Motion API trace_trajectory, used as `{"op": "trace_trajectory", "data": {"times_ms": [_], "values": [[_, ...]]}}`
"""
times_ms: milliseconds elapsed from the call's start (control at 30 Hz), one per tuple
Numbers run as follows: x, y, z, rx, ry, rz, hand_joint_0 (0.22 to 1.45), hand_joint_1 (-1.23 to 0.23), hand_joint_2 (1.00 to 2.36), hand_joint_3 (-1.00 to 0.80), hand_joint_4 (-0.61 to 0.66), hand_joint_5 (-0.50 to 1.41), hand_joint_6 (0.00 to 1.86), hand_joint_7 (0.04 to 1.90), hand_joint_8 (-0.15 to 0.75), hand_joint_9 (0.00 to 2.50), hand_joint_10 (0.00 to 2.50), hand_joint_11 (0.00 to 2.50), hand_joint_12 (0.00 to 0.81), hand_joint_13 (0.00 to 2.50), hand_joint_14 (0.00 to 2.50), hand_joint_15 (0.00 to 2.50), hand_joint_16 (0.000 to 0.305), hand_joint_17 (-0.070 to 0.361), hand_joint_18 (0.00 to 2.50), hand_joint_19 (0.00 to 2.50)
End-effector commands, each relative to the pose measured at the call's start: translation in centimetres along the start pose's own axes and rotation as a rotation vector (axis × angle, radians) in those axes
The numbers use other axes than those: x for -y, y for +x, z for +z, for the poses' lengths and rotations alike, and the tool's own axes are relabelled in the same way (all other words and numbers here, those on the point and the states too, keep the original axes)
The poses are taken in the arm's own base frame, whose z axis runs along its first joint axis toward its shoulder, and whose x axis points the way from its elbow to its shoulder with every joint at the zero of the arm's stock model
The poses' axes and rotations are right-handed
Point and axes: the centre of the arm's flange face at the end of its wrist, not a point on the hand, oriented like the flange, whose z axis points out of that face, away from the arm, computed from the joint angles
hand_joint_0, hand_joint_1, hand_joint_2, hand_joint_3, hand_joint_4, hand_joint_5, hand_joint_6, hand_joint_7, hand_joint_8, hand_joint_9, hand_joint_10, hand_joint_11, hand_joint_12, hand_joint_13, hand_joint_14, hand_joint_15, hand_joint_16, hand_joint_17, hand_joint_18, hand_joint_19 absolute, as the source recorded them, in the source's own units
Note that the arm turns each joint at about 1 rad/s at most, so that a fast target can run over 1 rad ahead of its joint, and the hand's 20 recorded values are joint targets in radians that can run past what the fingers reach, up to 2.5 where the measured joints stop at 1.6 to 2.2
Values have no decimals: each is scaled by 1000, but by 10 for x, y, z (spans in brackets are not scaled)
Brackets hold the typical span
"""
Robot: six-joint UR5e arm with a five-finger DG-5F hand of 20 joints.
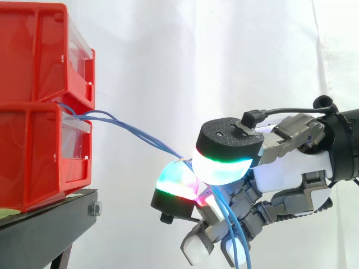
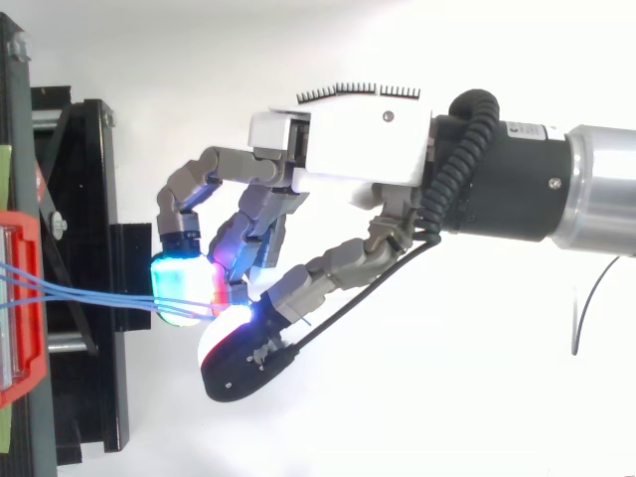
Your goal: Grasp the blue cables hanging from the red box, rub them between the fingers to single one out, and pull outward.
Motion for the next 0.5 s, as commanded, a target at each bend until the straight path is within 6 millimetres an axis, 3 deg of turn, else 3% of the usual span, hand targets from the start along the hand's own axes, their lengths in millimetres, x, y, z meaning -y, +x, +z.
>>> {"op": "trace_trajectory", "data": {"times_ms": [0, 67, 167, 333, 467], "values": [[0, 0, 0, 0, 1, 0, 639, -989, 1000, -500, 240, -156, 889, 1000, 350, 1032, 15, 741, 402, 897, 17, 472, 56, 125, 985, 514], [0, 0, 0, 0, -1, 0, 527, -905, 1000, -500, 254, -145, 873, 979, 371, 1045, 15, 735, 417, 900, 14, 485, 59, 133, 991, 528], [0, 0, 0, 0, -1, 0, 488, -782, 1000, -500, 269, -132, 849, 989, 388, 1071, 15, 730, 429, 908, 14, 490, 62, 140, 1005, 534], [0, 0, 0, 0, 1, 0, 559, -713, 1001, -493, 243, -129, 831, 1041, 378, 1067, 16, 713, 416, 896, 14, 492, 58, 131, 963, 560], [0, 0, 0, 0, 1, 0, 596, -735, 1013, -338, 210, -131, 844, 1085, 375, 1072, 14, 723, 411, 899, 15, 500, 57, 129, 967, 565]]}}
